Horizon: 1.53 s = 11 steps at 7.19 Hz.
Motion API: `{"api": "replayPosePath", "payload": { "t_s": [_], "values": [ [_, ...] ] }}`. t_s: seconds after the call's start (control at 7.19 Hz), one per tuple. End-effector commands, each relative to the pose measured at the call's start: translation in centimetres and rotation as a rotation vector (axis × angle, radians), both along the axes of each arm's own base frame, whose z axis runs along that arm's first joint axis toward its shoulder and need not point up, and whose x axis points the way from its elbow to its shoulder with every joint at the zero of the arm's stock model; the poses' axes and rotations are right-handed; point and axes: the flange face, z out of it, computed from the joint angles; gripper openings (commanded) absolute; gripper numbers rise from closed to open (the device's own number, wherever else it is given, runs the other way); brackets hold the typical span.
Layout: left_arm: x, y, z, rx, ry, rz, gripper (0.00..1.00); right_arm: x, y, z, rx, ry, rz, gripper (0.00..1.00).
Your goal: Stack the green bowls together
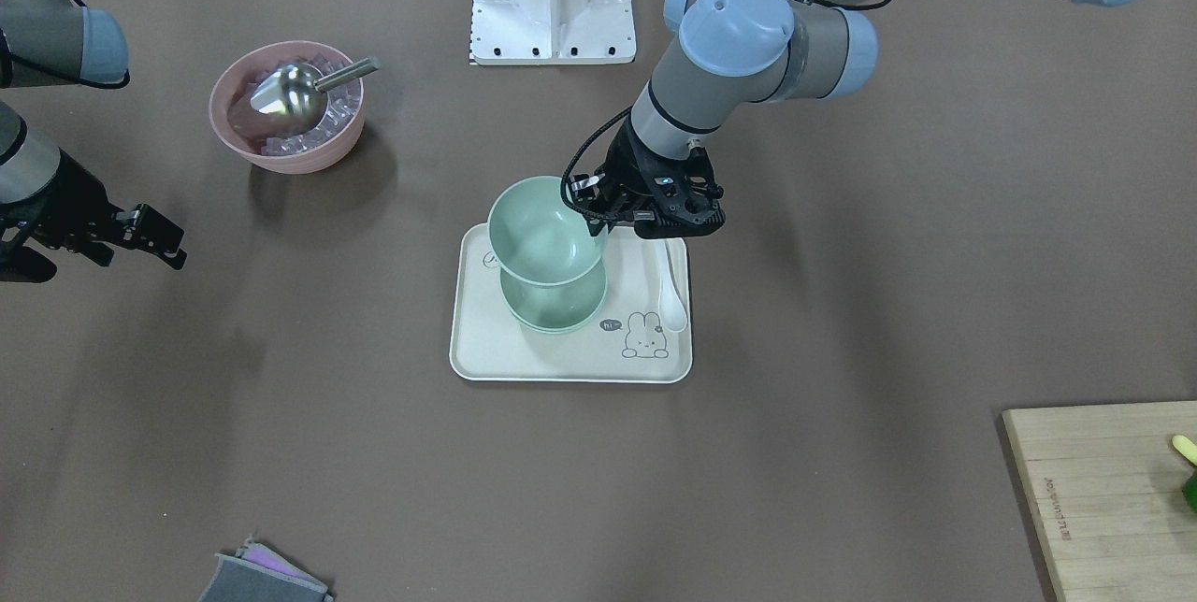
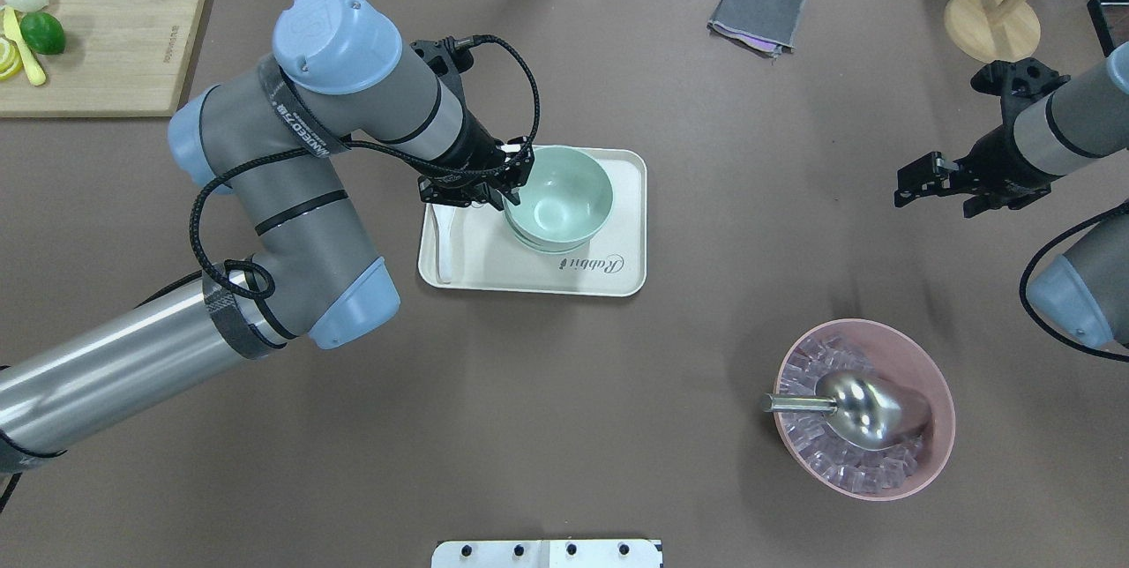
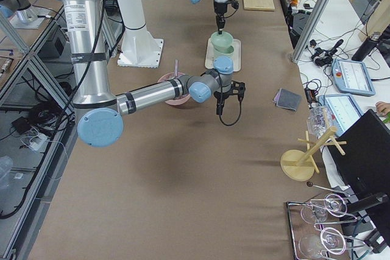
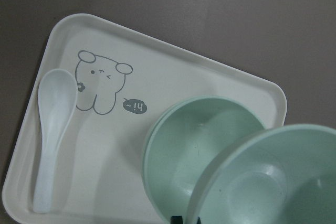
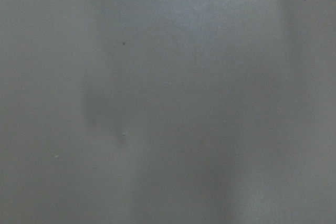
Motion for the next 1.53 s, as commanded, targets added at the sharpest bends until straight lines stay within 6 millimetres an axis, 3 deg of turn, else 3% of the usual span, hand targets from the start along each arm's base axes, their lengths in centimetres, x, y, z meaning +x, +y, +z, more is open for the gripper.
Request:
{"api": "replayPosePath", "payload": {
  "t_s": [0.0,0.28,0.42,0.56,0.7,0.83,1.11,1.39],
  "values": [
    [0.2,0.2,0.0,0.023,0.011,-0.013,0.98,0.0,0.0,0.1,-0.002,0.000,0.000,1.00],
    [-1.1,0.6,-1.1,0.040,0.035,-0.013,0.98,0.2,-0.1,0.1,-0.002,-0.001,0.001,1.00],
    [-3.9,1.1,-0.1,0.046,0.041,-0.026,0.98,0.9,0.1,0.6,0.006,0.003,-0.003,1.00],
    [-7.1,2.6,3.6,0.063,0.024,0.000,0.98,3.1,0.2,2.1,0.036,0.020,-0.023,1.00],
    [-11.1,1.8,6.3,0.167,-0.016,0.026,0.98,5.7,0.3,3.5,0.055,0.016,-0.046,1.00],
    [-14.0,2.9,11.5,0.254,-0.100,0.092,0.98,8.7,0.8,5.2,0.076,0.015,-0.066,1.00],
    [-26.1,5.9,22.9,0.418,-0.234,0.226,0.98,13.5,1.8,7.9,0.130,0.040,-0.086,1.00],
    [-38.4,6.4,31.0,0.479,-0.227,0.290,0.98,17.9,3.0,10.0,0.168,0.045,-0.101,1.00]
  ]
}}
